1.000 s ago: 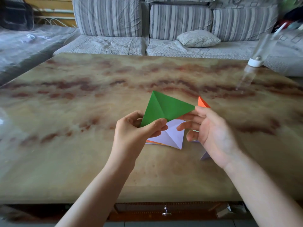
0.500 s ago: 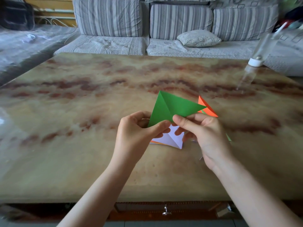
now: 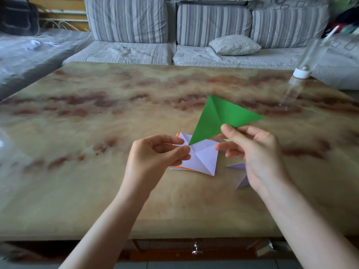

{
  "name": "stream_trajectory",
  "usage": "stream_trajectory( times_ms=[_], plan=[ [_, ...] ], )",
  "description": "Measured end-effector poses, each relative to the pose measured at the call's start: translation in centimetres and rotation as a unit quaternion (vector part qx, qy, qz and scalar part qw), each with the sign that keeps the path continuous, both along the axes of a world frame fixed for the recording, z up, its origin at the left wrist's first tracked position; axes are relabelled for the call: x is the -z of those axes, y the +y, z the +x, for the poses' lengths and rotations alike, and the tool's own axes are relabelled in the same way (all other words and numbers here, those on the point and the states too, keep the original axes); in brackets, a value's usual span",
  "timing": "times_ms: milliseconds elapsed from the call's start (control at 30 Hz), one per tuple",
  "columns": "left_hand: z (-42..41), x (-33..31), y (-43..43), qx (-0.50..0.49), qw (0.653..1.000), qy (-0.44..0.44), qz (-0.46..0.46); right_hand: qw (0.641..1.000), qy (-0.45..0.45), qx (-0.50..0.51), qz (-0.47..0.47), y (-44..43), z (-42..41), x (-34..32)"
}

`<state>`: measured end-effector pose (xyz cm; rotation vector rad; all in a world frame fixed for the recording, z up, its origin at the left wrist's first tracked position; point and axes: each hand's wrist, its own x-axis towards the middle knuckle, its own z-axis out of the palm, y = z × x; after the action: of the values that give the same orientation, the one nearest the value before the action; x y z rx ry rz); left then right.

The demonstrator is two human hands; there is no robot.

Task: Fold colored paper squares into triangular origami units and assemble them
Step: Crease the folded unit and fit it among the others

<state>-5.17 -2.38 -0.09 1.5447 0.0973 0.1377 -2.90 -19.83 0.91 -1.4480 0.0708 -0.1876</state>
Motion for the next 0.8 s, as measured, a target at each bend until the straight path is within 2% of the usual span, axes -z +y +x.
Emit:
stream_trajectory(
  times_ms=[100,300,400,533,667,733,800],
  plan=[
    [0.2,0.0,1.2,-0.021,1.000,0.000,-0.003,1.000,0.014,-0.008,0.027,-1.4,0.4,-0.6],
    [0.3,-1.0,0.8,0.016,0.997,-0.009,-0.069,0.995,-0.023,-0.093,-0.030,-1.2,-0.2,-0.6],
    [0.3,-1.6,0.8,0.054,0.993,0.013,-0.102,0.988,-0.025,-0.141,-0.055,-0.6,-0.5,-0.6],
    [0.3,-1.6,0.5,0.087,0.993,0.020,-0.074,0.977,-0.037,-0.184,-0.105,0.1,-0.8,-0.3],
    [0.4,-1.0,0.6,0.080,0.992,0.014,-0.093,0.980,-0.065,-0.170,-0.081,0.4,-0.9,-0.1],
    [0.6,-0.7,0.8,0.068,0.991,0.014,-0.117,0.982,-0.103,-0.140,-0.069,0.4,-1.1,-0.1],
    [0.7,-0.6,0.8,0.066,0.989,0.014,-0.135,0.971,-0.155,-0.152,-0.099,0.5,-1.3,-0.2]
  ],
)
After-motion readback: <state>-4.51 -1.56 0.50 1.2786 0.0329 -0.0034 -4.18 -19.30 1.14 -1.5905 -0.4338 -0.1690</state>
